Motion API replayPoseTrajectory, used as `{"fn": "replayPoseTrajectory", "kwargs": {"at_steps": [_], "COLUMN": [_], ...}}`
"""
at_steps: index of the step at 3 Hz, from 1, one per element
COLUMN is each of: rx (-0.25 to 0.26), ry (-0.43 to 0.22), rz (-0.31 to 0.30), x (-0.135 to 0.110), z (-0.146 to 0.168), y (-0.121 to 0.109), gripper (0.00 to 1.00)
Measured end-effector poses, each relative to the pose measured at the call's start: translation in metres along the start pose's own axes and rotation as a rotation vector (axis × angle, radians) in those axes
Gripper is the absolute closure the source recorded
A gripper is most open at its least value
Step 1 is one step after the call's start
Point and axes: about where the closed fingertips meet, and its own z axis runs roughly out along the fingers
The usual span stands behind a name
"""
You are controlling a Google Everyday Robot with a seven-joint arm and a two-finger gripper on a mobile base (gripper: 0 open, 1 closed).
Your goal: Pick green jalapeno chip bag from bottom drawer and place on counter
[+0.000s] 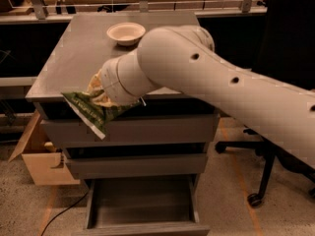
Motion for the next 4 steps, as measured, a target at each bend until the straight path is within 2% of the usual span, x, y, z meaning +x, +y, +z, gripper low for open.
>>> {"fn": "replayPoseTrajectory", "kwargs": {"at_steps": [1,2,3,4], "rx": [-0.002,-0.026,-0.088,-0.191], "ry": [0.018,0.033,0.043,0.051], "rz": [-0.075,-0.137,-0.172,-0.186], "x": [0.019,0.033,0.049,0.069], "z": [-0.003,0.000,0.016,0.047], "y": [-0.041,-0.081,-0.112,-0.132], "gripper": [1.00,1.00,1.00,1.00]}}
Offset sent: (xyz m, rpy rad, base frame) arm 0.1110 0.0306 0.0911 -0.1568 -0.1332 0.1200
